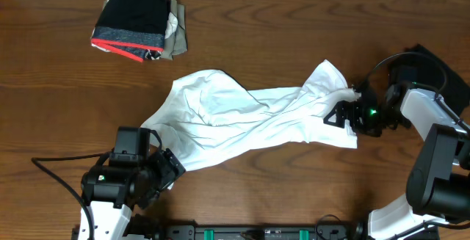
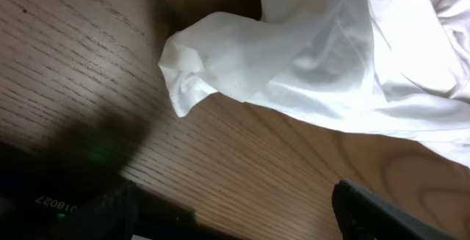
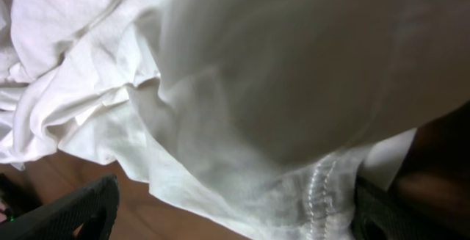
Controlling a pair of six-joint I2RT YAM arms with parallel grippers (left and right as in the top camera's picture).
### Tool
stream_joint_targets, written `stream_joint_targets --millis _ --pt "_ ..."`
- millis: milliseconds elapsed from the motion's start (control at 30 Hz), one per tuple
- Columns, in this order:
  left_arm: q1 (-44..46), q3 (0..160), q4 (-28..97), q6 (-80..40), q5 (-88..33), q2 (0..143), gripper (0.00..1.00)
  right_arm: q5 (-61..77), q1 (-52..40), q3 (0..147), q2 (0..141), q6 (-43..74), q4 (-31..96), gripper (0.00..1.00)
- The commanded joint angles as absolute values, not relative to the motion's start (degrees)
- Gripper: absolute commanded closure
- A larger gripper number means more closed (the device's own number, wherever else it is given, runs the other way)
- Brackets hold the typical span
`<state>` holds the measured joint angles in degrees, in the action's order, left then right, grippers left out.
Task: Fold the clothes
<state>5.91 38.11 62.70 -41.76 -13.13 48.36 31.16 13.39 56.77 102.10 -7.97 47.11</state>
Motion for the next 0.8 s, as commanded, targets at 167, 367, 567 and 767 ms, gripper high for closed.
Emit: stream_joint_targets --millis 167,367,567,767 --pt "6.2 38.3 62.8 -41.2 -12.6 48.2 0.14 30.8 17.1 57.2 100.8 -7.7 48.2 0.02" --pt "6.2 38.3 62.8 -41.3 -12.6 48.2 0.14 28.5 20.4 57.9 96.7 -7.4 51.7 0.01" --pt "6.2 38.3 62.6 -41.3 -12.6 48.2 0.14 31.4 20.6 57.8 94.0 -9.3 55.2 0.01" --pt "6.2 38.3 62.8 -41.3 -12.6 48.2 0.14 32.4 19.7 56.0 94.0 -9.9 53.3 0.04"
